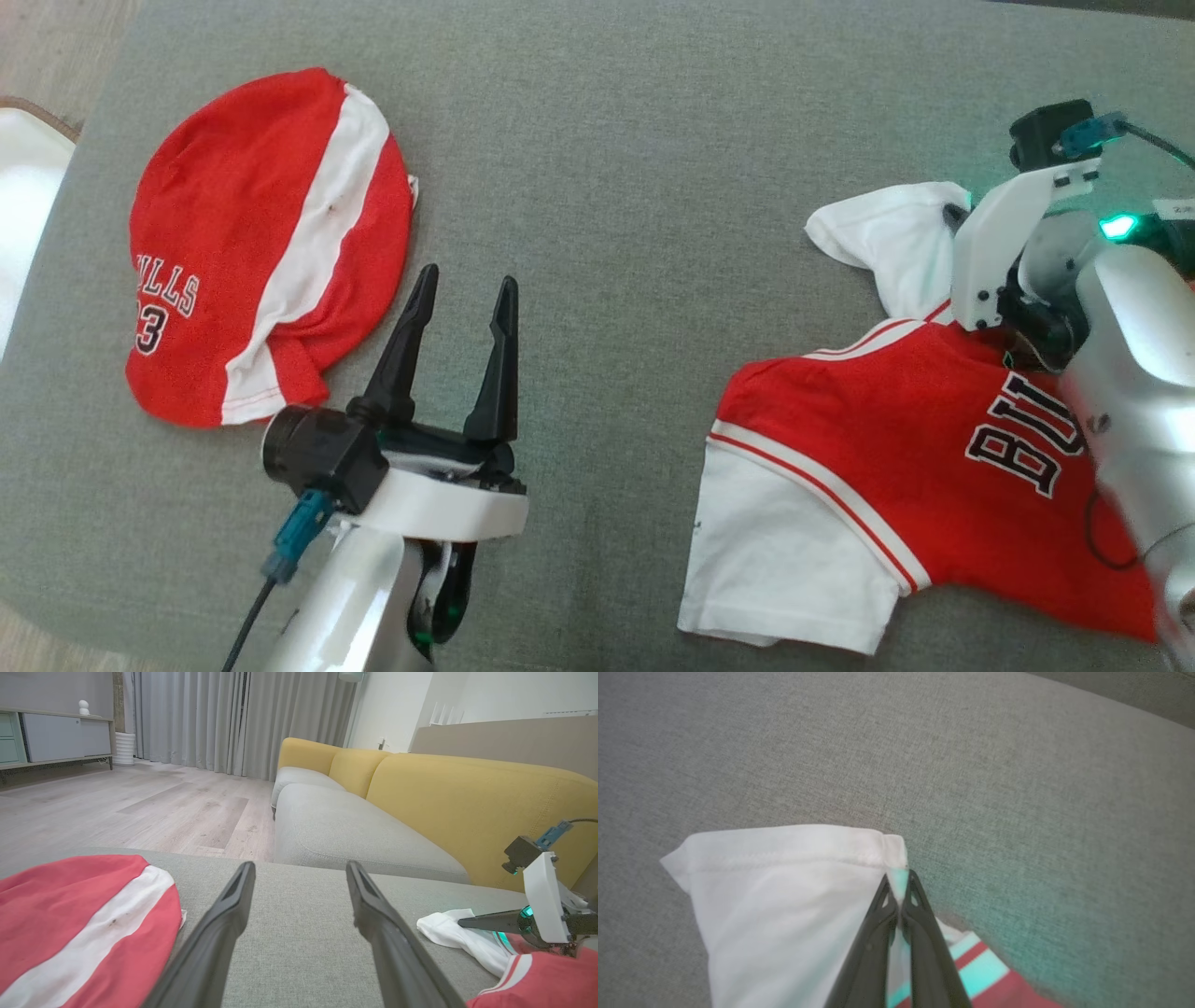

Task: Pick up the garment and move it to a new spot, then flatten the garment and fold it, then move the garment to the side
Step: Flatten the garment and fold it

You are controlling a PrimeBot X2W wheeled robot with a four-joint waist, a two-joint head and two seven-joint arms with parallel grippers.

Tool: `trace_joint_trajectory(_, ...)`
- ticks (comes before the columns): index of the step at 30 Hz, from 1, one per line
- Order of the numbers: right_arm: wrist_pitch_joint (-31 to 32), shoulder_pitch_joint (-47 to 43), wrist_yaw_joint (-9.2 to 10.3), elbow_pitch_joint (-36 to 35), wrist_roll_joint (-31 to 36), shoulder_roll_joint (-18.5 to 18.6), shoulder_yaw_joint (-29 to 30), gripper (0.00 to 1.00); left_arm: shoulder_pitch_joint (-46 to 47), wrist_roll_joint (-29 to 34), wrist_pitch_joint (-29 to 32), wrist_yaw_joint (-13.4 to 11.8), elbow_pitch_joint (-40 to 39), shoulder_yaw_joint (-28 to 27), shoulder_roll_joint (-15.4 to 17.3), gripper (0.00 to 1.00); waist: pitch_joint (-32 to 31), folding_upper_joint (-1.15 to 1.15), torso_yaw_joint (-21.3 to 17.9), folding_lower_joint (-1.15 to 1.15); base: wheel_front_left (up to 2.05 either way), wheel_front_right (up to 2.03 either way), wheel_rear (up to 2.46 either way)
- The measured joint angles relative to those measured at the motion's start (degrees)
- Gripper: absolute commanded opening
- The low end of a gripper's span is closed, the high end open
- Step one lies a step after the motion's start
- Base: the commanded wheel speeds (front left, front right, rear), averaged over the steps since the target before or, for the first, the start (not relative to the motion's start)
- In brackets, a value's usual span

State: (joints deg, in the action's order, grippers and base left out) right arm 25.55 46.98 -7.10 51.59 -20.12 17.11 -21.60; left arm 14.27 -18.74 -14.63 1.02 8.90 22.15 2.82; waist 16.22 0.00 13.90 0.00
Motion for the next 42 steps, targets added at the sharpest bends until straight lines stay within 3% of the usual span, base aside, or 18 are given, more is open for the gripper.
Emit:
trace_joint_trajectory(5, -5.2, 2.9, 0.01, -0.2, -0.7, 1.4, -1.6, 0.00, 0.2, 0.0, 0.0, 0.0, -0.1, 0.0, 0.0, 1.00, 0.9, 0.00, 0.0, 0.00, 0.00, 0.00, 0.00)
trace_joint_trajectory(11, -15.0, 12.9, 0.01, 1.2, 0.9, 3.0, 0.5, 0.00, 1.5, -0.6, 0.0, 0.1, -0.5, 0.5, -0.1, 1.00, 2.3, 0.00, 1.2, 0.00, 0.00, 0.00, 0.00)
trace_joint_trajectory(24, -29.9, 28.1, 0.01, 12.8, 10.7, 5.0, 6.3, 0.00, 1.9, -2.7, 0.0, -0.1, -0.8, 2.7, -0.2, 1.00, 4.4, 0.00, 6.7, 0.01, 0.00, 0.00, 0.00)
trace_joint_trajectory(25, -30.1, 28.9, 0.01, 14.1, 11.5, 5.1, 6.6, 0.40, 1.9, -3.1, 0.0, -0.2, -0.9, 2.8, -0.2, 1.00, 4.5, 0.00, 7.0, 0.00, 0.00, 0.00, 0.00)
trace_joint_trajectory(26, -30.1, 28.9, 0.01, 14.1, 11.5, 5.1, 6.6, 1.00, 1.9, -3.1, 0.0, -0.2, -0.9, 2.8, -0.2, 1.00, 4.5, 0.00, 7.0, 0.00, 0.00, 0.00, 0.00)
trace_joint_trajectory(34, -34.1, 29.5, 0.01, 20.1, 14.8, 3.5, 8.3, 1.00, 1.9, -3.4, 0.0, -0.8, -1.1, 2.7, -0.2, 1.00, 4.1, 0.00, 6.7, 0.00, 0.00, 0.00, 0.00)
trace_joint_trajectory(42, -39.4, 21.4, 0.01, 18.4, 15.1, -1.4, 6.9, 1.00, 1.6, -1.7, -0.1, -0.5, -0.9, -0.4, -0.2, 1.00, 0.6, 0.00, 1.9, 0.00, 0.00, 0.00, 0.00)
